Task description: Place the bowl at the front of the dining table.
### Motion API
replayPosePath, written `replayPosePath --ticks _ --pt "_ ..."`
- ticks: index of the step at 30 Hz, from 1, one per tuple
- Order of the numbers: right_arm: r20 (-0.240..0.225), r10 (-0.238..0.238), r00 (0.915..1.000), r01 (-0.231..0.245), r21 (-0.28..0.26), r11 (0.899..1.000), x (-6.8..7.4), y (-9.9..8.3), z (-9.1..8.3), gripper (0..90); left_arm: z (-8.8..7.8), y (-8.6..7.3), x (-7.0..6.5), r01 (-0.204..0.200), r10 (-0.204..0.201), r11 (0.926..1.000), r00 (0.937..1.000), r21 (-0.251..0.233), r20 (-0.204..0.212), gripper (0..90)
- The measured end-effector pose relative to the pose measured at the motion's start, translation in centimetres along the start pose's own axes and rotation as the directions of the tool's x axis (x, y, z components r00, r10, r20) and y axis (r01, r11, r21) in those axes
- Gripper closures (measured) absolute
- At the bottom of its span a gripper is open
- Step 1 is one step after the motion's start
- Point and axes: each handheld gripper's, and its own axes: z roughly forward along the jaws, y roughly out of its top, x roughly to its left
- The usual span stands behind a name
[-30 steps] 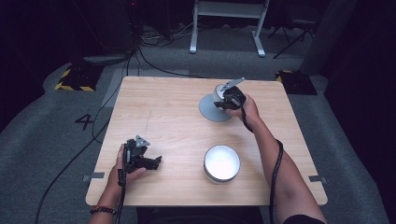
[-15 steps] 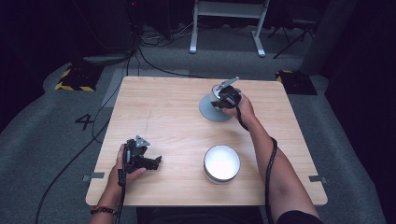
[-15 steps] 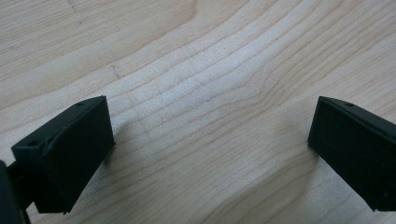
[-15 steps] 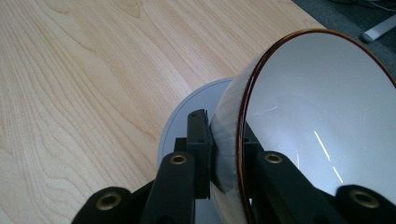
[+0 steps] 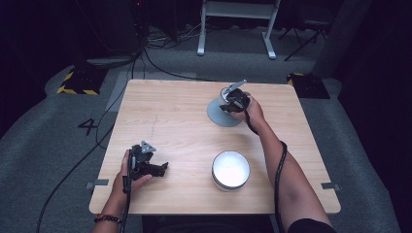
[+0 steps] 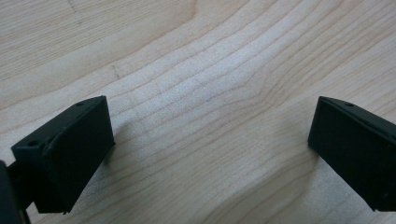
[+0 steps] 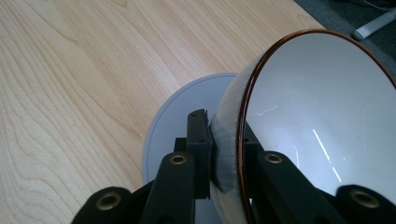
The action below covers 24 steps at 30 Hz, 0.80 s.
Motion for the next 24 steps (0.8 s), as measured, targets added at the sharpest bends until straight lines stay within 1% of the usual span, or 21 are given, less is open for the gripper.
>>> replayPosePath --ticks 1,3,7,8,12,13,15,18,24 --pt "0.008 0.000 1.0000 0.000 0.012 1.000 0.0 0.0 0.1 82.3 0.0 0.0 0.0 -0.001 0.001 1.0000 1.0000 -0.001 -0.002 0.3" --pt "0.004 0.027 0.9996 -0.027 0.011 1.000 -0.1 -0.2 0.3 82.2 0.0 0.0 0.0 0.000 0.000 1.0000 1.0000 0.000 0.000 0.3" --pt "0.008 0.020 0.9998 -0.020 0.008 1.000 -0.1 -0.2 0.6 82.3 0.0 0.0 0.0 0.001 -0.001 1.0000 1.0000 0.000 0.001 0.3" --pt "0.013 0.007 0.9999 -0.007 0.010 1.000 -0.1 0.0 0.7 82.3 0.0 0.0 0.0 0.000 0.000 1.0000 1.0000 0.000 0.002 0.3" --pt "0.010 -0.001 0.9999 0.000 0.019 1.000 0.1 0.0 1.0 82.3 0.0 0.0 0.0 -0.001 0.001 1.0000 1.0000 0.001 0.004 0.3" --pt "0.016 -0.013 0.9998 0.013 0.027 1.000 0.1 0.0 1.2 82.2 0.0 0.0 0.0 -0.002 0.002 1.0000 1.0000 0.000 0.001 0.3" --pt "0.024 0.003 0.9997 -0.004 0.022 1.000 0.2 0.1 1.3 82.1 0.0 0.0 0.0 -0.001 0.001 1.0000 1.0000 -0.001 -0.002 0.3" --pt "0.030 -0.002 0.9995 0.001 0.028 1.000 0.3 0.0 1.4 82.3 0.0 0.0 0.0 -0.002 0.002 1.0000 1.0000 -0.001 -0.002 0.3" --pt "0.008 0.005 1.0000 -0.005 0.018 1.000 0.4 -0.3 1.4 82.4 0.0 0.0 0.0 -0.003 0.003 1.0000 1.0000 0.000 0.001 0.3"
